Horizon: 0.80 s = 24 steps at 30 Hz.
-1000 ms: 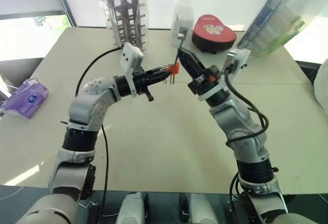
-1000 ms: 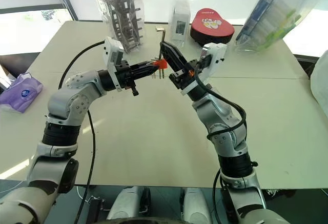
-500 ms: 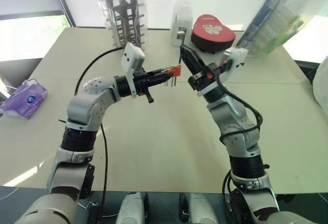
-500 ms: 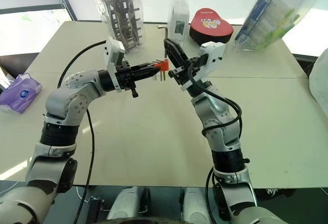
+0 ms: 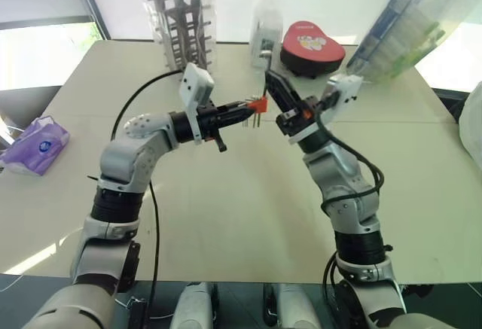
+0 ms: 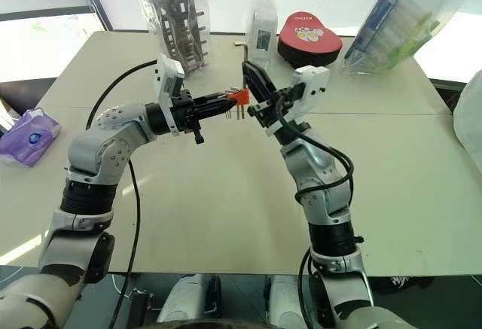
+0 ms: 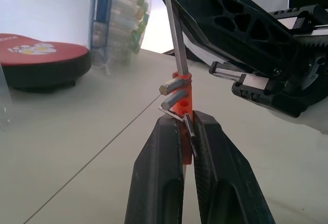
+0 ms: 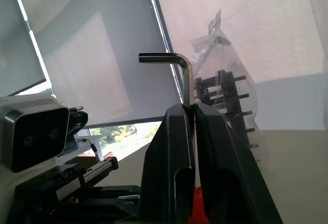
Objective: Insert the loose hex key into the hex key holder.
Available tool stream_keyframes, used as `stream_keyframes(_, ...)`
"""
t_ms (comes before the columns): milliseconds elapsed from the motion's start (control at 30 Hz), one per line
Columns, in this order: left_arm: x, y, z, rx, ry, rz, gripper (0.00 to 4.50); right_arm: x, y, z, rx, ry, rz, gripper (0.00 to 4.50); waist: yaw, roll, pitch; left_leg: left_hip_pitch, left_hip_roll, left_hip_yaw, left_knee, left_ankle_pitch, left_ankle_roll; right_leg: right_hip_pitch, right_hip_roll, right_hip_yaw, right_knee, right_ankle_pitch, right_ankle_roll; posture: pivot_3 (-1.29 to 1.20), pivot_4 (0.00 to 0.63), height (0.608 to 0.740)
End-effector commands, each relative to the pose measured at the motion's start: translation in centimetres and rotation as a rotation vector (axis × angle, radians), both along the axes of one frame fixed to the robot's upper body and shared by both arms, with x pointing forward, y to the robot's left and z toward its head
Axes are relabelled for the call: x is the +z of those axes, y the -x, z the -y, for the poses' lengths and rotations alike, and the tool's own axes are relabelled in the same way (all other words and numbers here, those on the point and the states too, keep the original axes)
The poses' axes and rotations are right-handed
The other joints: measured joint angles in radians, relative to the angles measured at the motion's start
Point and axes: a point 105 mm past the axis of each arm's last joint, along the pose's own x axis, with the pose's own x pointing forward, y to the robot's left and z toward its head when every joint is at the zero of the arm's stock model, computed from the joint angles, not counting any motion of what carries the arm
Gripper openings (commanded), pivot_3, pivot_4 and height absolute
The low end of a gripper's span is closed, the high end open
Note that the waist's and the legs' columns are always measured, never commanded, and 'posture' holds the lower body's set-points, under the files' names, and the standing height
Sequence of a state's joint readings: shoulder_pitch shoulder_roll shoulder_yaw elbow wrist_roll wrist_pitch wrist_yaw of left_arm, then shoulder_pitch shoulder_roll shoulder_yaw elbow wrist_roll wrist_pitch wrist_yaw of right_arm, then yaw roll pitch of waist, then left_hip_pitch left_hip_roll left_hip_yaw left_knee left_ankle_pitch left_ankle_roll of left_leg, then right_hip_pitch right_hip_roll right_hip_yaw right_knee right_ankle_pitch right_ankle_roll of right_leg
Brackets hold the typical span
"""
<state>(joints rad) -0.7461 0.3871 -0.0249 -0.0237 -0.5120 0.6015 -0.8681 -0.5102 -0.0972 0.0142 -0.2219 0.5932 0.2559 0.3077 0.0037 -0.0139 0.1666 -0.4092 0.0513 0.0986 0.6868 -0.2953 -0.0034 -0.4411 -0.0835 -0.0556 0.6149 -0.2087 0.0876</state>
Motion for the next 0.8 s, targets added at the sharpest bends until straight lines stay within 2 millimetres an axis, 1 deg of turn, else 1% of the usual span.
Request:
stream_keyframes(33, 1.55, 0.68, 0.34, -0.023, 0.020, 0.062, 0.00, 1.32, 0.90, -0.25, 0.008, -0.015, 0.058, 0.02, 0.000, 0.000, 0.000, 0.000, 0.000, 0.000, 0.000, 0.000, 0.000, 0.000, 0.000, 0.000, 0.000, 0.000, 0.000, 0.00, 0.150, 0.740)
stream_keyframes(800, 1.66, 0.74, 0.45, -0.032, 0.023, 0.059, 0.00, 0.89, 0.42, 0.53, -0.025, -0.003, 0.054, 0.02, 0.000, 0.000, 0.000, 0.000, 0.000, 0.000, 0.000, 0.000, 0.000, 0.000, 0.000, 0.000, 0.000, 0.000, 0.000, 0.00, 0.150, 0.740)
